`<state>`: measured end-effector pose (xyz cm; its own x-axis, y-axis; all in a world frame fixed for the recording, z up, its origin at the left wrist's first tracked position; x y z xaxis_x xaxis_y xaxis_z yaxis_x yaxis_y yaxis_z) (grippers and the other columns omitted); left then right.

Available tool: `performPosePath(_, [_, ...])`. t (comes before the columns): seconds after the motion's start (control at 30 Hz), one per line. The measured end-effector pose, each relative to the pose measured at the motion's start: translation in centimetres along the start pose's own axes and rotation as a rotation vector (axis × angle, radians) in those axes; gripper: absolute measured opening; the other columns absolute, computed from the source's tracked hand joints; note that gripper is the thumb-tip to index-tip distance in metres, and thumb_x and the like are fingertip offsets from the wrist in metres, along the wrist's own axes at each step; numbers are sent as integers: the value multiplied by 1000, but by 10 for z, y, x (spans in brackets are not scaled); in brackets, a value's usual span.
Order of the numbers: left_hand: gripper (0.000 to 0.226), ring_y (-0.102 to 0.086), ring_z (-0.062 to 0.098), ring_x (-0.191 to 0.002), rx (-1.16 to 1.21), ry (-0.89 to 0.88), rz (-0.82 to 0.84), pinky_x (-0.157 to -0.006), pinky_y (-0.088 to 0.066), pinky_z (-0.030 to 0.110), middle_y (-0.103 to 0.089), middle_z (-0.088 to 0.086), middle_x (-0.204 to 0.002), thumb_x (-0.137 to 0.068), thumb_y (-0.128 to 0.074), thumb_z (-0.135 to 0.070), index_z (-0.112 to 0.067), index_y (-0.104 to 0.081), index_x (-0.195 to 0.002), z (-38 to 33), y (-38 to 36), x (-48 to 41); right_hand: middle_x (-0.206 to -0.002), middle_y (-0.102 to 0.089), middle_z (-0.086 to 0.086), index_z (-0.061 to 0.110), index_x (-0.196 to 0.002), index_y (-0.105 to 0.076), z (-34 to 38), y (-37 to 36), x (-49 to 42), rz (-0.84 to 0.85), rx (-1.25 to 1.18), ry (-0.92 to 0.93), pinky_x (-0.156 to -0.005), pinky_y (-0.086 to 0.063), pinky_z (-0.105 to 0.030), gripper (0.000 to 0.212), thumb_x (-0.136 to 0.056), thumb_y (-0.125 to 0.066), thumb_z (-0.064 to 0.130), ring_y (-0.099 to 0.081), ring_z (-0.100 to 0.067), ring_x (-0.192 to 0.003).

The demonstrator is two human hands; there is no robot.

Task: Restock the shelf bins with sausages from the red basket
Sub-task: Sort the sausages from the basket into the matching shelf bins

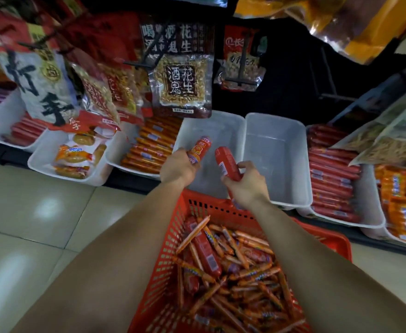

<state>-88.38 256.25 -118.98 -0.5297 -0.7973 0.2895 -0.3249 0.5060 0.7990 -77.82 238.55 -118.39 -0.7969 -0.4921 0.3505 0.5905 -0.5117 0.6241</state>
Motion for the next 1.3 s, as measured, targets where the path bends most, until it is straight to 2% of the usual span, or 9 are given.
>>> performPosePath(0.1, [34,-66,35,-99,37,7,-30,-76,-51,38,-68,13,-106,-92,-63,-40,-11,-61,-110,6,-8,-9,-83,-67,1,28,-105,-47,6,-8,-16,-15,2,-23,-53,-56,-27,35,-85,-68,47,-69,-19,-58])
performPosePath(0.27, [40,-64,28,-111,25,-82,-45,-92,-54,43,-67,7,-125,-93,-65,-32,-16,-61,-129,29,2,-3,-99,-67,-12,17,-110,-45,20,-34,-38,-23,50,-56,-69,-59,-40,42,-87,-63,48,-70,-32,-74])
performPosePath(0.4, [41,-63,23,-113,-8,-122,-30,-95,-53,41,-65,3,-130,-92,-64,-28,-17,-61,-132,61,7,3,-111,-58,-11,8,-124,-41,30,-55,-45,14,110,-93,-47,-44,-23,43,-97,-57,37,-57,-24,-68])
performPosePath(0.5, [38,-63,23,-108,12,-119,-20,-93,-53,42,-63,5,-129,-91,-65,-26,-17,-64,-128,71,5,8,-132,-55,-21,7,-138,-43,25,-76,-44,146,186,-117,-84,-52,-36,52,-92,-59,26,-61,-39,-109])
performPosePath(0.63, [37,-62,24,-109,19,-110,-10,-93,-53,43,-59,4,-130,-90,-65,-27,-18,-65,-126,67,4,14,-115,-66,-13,13,-110,-68,24,-76,-31,224,237,8,-87,-52,-37,25,-91,-55,23,-63,-34,-104])
performPosePath(0.8, [33,-63,24,-105,13,-129,-6,-90,-53,39,-62,5,-124,-92,-62,-26,-17,-66,-123,49,9,40,-111,-67,-3,22,-104,-70,15,-37,-8,170,203,111,-87,-53,-37,20,-91,-56,27,-63,-26,-100])
performPosePath(1.0, [32,-65,19,-104,9,-154,46,-92,-53,36,-66,-1,-118,-88,-61,-31,-23,-69,-118,26,8,108,-109,-66,-7,19,-105,-69,-11,30,45,48,240,232,-88,-52,-39,19,-90,-59,23,-64,-28,-99])
performPosePath(1.17, [25,-65,26,-104,-85,-187,125,-84,-47,31,-69,4,-111,-89,-65,-29,-21,-70,-111,32,-35,166,-112,-67,-6,22,-106,-69,-71,42,96,78,297,194,-91,-51,-39,22,-86,-60,25,-63,-28,-105])
performPosePath(1.3, [28,-65,32,-101,-161,-136,278,-82,-53,37,-67,9,-110,-89,-61,-35,-16,-66,-108,56,-93,196,-115,-63,-9,25,-108,-67,-146,24,120,263,433,52,-88,-53,-42,25,-87,-57,32,-63,-32,-102])
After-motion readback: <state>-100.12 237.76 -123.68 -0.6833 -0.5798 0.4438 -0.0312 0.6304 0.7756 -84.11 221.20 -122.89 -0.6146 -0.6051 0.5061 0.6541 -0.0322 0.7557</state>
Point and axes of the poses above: each hand's wrist, its own x-axis away from the middle knuckle, its own y-axis out of the back of the hand, z = x × y, the point moved 5 cm from there along -x, towards the middle knuckle
